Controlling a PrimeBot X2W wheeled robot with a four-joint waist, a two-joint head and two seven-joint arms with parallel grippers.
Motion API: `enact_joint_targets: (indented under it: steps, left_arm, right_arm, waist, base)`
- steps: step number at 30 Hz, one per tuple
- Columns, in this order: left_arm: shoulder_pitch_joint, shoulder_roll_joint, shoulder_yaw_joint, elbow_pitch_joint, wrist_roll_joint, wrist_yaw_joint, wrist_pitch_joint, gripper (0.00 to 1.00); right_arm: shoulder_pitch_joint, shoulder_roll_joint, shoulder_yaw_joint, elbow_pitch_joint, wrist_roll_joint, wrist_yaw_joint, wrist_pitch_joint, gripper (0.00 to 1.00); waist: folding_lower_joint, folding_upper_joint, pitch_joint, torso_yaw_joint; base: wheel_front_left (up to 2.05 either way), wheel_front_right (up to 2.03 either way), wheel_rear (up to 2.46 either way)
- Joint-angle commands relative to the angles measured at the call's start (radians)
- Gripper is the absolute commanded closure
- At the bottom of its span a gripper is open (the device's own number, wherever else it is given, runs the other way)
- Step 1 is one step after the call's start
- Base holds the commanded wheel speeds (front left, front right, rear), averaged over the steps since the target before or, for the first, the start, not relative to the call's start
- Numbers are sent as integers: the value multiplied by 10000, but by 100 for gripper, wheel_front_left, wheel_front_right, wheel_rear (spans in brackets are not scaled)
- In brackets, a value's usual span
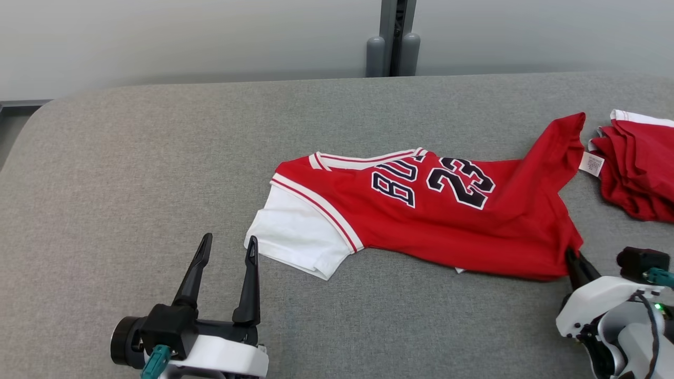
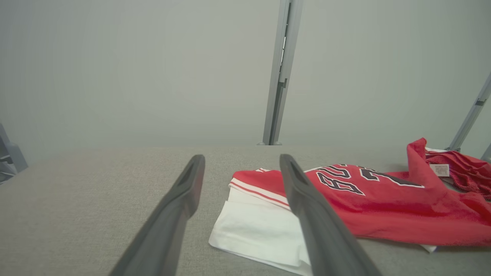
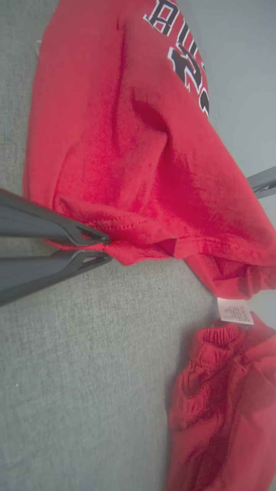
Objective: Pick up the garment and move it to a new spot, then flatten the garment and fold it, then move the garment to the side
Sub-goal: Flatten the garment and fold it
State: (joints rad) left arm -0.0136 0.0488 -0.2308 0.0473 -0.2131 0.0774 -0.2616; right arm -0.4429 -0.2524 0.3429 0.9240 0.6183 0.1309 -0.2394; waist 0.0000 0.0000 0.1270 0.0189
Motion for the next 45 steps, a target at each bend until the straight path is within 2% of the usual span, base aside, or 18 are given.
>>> enact_joint_targets:
  steps: [1, 5, 7, 8, 9, 11, 15, 19, 24, 29, 31, 39, 45]
  left_arm:
    - [-77, 40, 58, -49, 61, 55, -41, 0]
    - [27, 38, 104, -90, 11, 68, -41, 0]
    - [24, 38, 75, -65, -28, 40, -41, 0]
    - [5, 38, 46, -34, -35, 19, -41, 0]
    - [-28, 43, 42, -26, -33, 16, -41, 0]
    - [-85, 40, 31, -14, -25, 35, -41, 0]
    - [-123, 41, 85, -6, 9, 60, -41, 0]
    - [-105, 35, 151, -17, 36, 91, -41, 0]
    - [-117, 40, 160, -19, -113, 117, -41, 0]
    - [-1, 40, 158, -117, -352, 111, -41, 0]
    - [107, 40, 153, -111, -383, 84, -41, 0]
    - [678, 40, 111, 118, -454, 140, -41, 0]
    - [868, 40, 133, 361, -452, 138, -41, 0]
  right_arm:
    - [58, -160, -63, -48, 60, 0, -140, 100]
    - [158, -348, -372, -143, -15, 0, -203, 100]
    - [146, -396, -418, -41, -299, 0, -211, 53]
    - [111, -426, -463, 10, -429, 0, -217, 21]
    - [69, -482, -548, 116, -591, 0, -221, 0]
    - [-94, -708, -791, 350, -1140, 0, -240, 0]
    - [-332, -672, -1449, 215, -2071, 3, -274, 0]
    - [64, -98, -2266, -1326, -3201, 3, -269, 0]
    - [976, 706, -2231, -3573, -4006, 2, -271, 0]
    - [2214, 928, -1600, -5424, -3984, 2, -274, 0]
    - [2570, 879, -1425, -5816, -3848, 2, -274, 0]
    - [3992, 680, -1379, -6708, -3357, 2, -273, 0]
    - [4562, 768, -1637, -6820, -3279, 2, -274, 0]
  waist:
    - [0, 0, -5, -58]
    - [0, 0, 72, -261]
    - [0, 0, 123, -354]
    - [0, 0, 144, -381]
    - [0, 0, 161, -409]
    - [0, 0, 180, -456]
    - [0, 0, 194, -526]
    - [0, 0, 122, -605]
    - [0, 0, -91, -631]
    - [0, 0, -440, -609]
    - [0, 0, -595, -590]
    - [0, 0, -1184, -605]
    - [0, 0, -1353, -638]
  base:
    - [0, 0, 0]
    - [0, 0, 0]
    - [0, 0, 0]
    - [0, 0, 0]
    - [0, 0, 0]
    - [0, 0, 0]
    - [0, 0, 0]
    - [0, 0, 0]
    - [0, 0, 0]
    - [0, 0, 0]
    - [0, 0, 0]
    - [0, 0, 0]
    - [0, 0, 0]
